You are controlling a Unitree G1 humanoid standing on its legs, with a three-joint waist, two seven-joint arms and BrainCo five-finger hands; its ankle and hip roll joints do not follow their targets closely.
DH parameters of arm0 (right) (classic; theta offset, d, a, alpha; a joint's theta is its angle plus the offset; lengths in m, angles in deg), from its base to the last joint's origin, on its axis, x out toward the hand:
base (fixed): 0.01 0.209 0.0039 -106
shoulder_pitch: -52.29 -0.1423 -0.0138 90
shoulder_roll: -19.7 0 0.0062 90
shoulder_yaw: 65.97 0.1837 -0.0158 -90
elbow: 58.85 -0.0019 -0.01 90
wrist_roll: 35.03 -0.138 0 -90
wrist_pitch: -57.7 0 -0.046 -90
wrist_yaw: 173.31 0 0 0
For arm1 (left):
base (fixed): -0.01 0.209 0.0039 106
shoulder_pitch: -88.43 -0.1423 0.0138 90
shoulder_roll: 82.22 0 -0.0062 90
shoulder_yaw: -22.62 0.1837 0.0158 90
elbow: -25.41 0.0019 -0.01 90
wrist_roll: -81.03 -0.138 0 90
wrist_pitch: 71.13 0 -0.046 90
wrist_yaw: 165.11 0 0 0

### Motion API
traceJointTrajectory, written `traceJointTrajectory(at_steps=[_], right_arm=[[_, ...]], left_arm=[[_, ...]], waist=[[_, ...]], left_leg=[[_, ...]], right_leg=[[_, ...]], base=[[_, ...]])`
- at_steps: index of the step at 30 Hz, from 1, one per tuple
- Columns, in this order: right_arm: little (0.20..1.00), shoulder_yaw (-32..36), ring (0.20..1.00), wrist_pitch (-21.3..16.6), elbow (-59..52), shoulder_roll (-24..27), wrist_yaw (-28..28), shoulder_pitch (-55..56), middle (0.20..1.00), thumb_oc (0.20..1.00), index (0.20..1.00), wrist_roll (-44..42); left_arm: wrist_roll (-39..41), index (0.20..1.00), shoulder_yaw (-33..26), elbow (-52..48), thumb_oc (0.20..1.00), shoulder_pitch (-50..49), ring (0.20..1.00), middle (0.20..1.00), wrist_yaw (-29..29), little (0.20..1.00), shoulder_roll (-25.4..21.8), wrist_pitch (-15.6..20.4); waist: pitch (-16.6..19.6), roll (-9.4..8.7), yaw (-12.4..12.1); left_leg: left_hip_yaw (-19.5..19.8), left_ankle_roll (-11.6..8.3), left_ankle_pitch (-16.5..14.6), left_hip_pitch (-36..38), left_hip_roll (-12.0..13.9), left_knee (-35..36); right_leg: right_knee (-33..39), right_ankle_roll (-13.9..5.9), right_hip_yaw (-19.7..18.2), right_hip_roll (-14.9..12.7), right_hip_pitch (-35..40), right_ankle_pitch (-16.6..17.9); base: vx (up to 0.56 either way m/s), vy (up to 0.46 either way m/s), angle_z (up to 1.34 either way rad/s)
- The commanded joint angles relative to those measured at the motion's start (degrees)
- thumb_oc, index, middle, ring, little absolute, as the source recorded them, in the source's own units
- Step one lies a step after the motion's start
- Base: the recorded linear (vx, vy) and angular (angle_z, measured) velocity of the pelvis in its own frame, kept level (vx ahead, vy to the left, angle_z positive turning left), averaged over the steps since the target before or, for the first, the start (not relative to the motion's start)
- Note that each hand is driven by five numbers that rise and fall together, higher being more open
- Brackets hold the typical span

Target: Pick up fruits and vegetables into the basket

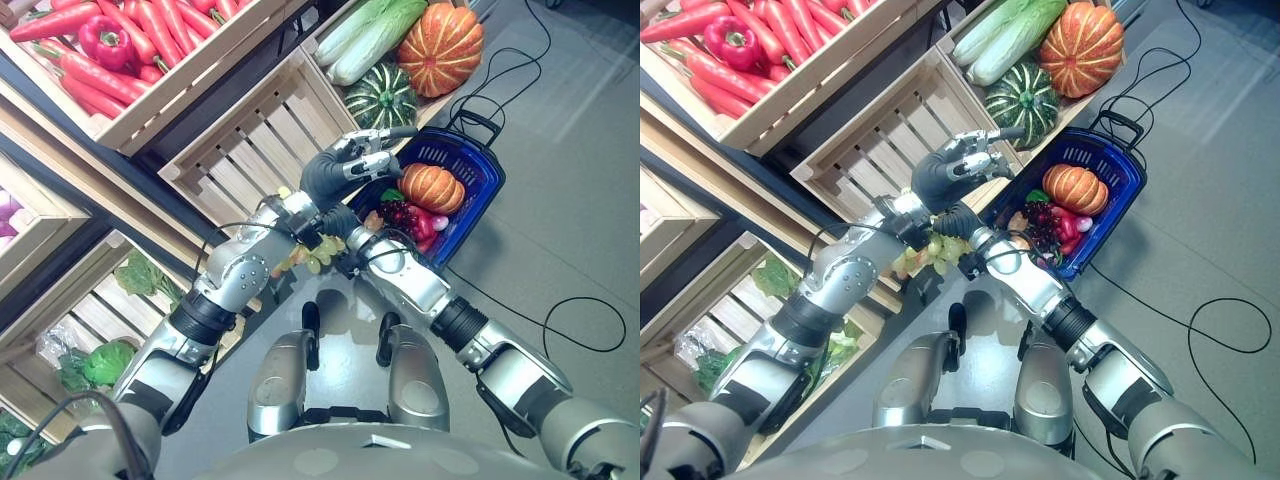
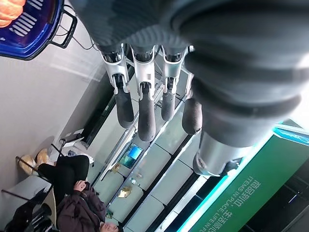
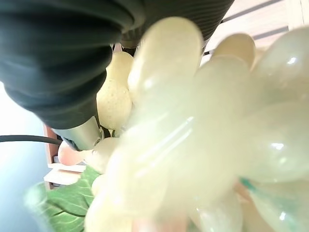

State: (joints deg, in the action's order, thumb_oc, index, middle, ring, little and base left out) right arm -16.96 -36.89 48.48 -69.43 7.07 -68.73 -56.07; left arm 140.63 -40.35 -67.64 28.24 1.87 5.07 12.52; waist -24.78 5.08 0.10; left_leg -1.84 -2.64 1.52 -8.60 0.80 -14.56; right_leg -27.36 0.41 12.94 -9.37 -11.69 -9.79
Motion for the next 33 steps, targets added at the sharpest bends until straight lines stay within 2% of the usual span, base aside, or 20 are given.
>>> traceJointTrajectory(at_steps=[1, 4, 9, 14, 15, 16, 18, 25, 33], right_arm=[[0.2, 0.97, 0.2, -6.68, -3.01, -6.88, 2.42, -2.21, 0.2, 0.2, 0.2, -4.44], [0.2, 1.26, 0.2, -6.53, -3.11, -6.86, 2.8, -2.06, 0.2, 0.2, 0.2, -5.04], [0.2, 2.27, 0.2, -2.96, -6.29, -5.11, 2.54, -0.75, 0.2, 0.2, 0.2, -4.61], [0.2, 3.14, 0.2, -0.96, -5.6, -5.11, 0.71, 0.09, 0.2, 0.2, 0.2, -5.1], [0.2, 3.25, 0.2, -0.89, -5.39, -5.14, 0.59, 0.1, 0.2, 0.2, 0.2, -5.08], [0.2, 3.82, 0.2, -0.68, -4.6, -5.16, 0.15, 0.22, 0.2, 0.2, 0.2, -4.92], [0.2, 4.61, 0.2, -0.79, -3.8, -4.95, -0.46, 0.5, 0.2, 0.2, 0.2, -4.81], [0.2, 9.16, 0.2, -1.85, -1.26, -3.54, -2.61, 0.96, 0.2, 0.2, 0.2, -6.11], [0.2, 17.48, 0.2, -6.04, -1.85, -0.09, -4.15, 2.39, 0.2, 0.2, 0.2, -8.12]], left_arm=[[0.76, 0.2, 0.61, -2.98, 0.2, -0.88, 0.2, 0.2, -2.16, 0.2, 2.95, 4.32], [-0.25, 0.2, 0.73, -2.98, 0.2, -1.12, 0.2, 0.2, -1.7, 0.2, 3.06, 5.36], [-0.7, 0.2, 0.17, -4.47, 0.2, -1.59, 0.2, 0.2, -0.98, 0.2, 1.96, 6.66], [-2.91, 0.2, 0.0, -5.0, 0.2, -1.5, 0.2, 0.2, -1.07, 0.2, 1.41, 9.23], [-3.25, 0.269, -0.07, -5.03, 0.269, -1.45, 0.269, 0.269, -0.9, 0.269, 1.4, 9.59], [-3.49, 0.548, -0.52, -5.24, 0.548, -1.24, 0.548, 0.548, -0.35, 0.548, 1.24, 10.26], [-3.96, 1.0, -1.32, -5.65, 1.0, -1.06, 1.0, 1.0, -0.46, 1.0, 1.0, 11.05], [-1.12, 1.0, -5.11, -8.8, 1.0, -0.46, 1.0, 1.0, -1.77, 1.0, -0.04, 15.14], [9.82, 1.0, -10.36, -12.88, 1.0, -3.37, 1.0, 1.0, -7.88, 1.0, 0.95, 21.19]], waist=[[-0.5, -1.63, -0.05], [-0.54, -1.58, -0.01], [-0.67, -1.56, 0.34], [-0.84, -1.48, 0.58], [-0.83, -1.48, 0.58], [-0.77, -1.48, 0.53], [-0.66, -1.49, 0.41], [-0.3, -1.49, 0.17], [0.0, -2.23, -0.03]], left_leg=[[-3.42, 4.33, -9.62, 2.44, -4.22, -4.44], [-3.36, 4.31, -9.52, 2.42, -4.23, -4.42], [-3.34, 4.2, -9.23, 1.83, -4.16, -4.25], [-3.31, 4.32, -9.04, 2.13, -4.2, -3.89], [-3.31, 4.32, -9.02, 2.17, -4.2, -3.85], [-3.26, 4.32, -9.0, 2.29, -4.23, -3.73], [-3.25, 4.26, -8.9, 2.36, -4.19, -3.54], [-3.7, 3.92, -8.68, 2.7, -3.73, -2.79], [-4.24, 3.78, -9.04, 3.25, -3.25, -2.67]], right_leg=[[7.78, -1.89, -0.95, 1.18, 5.35, 3.37], [7.85, -1.87, -0.99, 1.21, 5.39, 3.44], [7.69, -1.9, -0.95, 1.37, 4.6, 3.5], [7.54, -1.81, -0.96, 1.43, 4.57, 3.5], [7.57, -1.79, -0.94, 1.43, 4.61, 3.5], [7.73, -1.72, -0.89, 1.45, 4.77, 3.48], [7.85, -1.74, -0.78, 1.43, 4.89, 3.47], [8.1, -1.8, -0.04, 1.43, 5.12, 3.37], [8.26, -1.91, 0.75, 1.52, 5.79, 3.26]], base=[[0.0, 0.0, 0.0], [0.0, 0.0, 0.0], [-0.03, -0.002, 0.0], [-0.01, 0.001, 0.0], [0.0, 0.0, 0.0], [0.0, 0.0, 0.0], [0.0, 0.0, 0.0], [0.0, -0.004, 0.0], [0.0, -0.03, 0.05]])
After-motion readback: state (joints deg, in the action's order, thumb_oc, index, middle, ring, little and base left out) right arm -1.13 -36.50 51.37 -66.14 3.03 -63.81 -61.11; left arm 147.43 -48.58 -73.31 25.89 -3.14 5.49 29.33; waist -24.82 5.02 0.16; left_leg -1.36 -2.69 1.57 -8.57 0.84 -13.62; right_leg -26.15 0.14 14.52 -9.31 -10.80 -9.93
